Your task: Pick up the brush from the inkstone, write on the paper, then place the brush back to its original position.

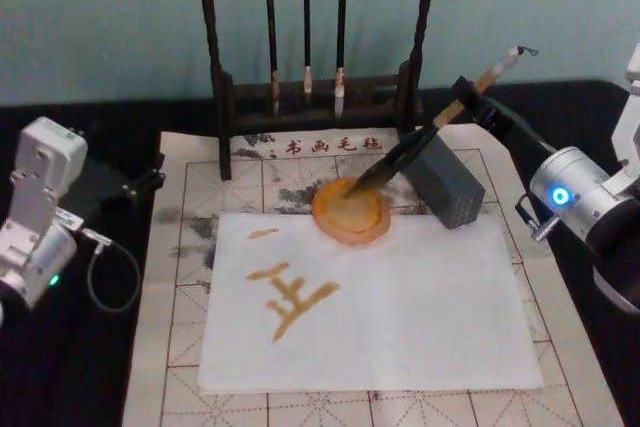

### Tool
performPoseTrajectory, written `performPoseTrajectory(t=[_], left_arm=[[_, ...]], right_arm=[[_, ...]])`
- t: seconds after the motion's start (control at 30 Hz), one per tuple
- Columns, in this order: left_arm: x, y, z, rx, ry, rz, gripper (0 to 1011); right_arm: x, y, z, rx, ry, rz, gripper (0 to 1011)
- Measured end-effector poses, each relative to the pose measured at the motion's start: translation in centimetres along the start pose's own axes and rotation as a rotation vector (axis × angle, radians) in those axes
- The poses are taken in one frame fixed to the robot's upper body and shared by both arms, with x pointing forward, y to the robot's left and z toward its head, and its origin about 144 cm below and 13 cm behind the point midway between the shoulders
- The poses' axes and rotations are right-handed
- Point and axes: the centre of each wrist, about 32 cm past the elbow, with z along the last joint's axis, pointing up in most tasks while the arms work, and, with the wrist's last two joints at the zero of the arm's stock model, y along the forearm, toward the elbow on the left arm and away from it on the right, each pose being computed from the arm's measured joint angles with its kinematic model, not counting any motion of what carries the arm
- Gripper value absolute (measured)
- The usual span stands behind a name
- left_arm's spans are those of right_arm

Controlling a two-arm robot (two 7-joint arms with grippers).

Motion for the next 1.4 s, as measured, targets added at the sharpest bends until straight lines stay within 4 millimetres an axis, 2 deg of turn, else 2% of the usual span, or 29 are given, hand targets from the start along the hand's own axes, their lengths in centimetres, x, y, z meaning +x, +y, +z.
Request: performPoseTrajectory(t=[0.63, 1.4], left_arm=[[0.0, 0.0, 0.0, 0.000, 0.000, 0.000, 1001], [0.0, 0.0, 0.0, 0.000, 0.000, 0.000, 1001]], right_arm=[[0.6, 1.2, -0.3, -0.068, 0.118, -0.048, 181], [1.1, 1.6, -0.8, -0.082, 0.159, -0.090, 181]])
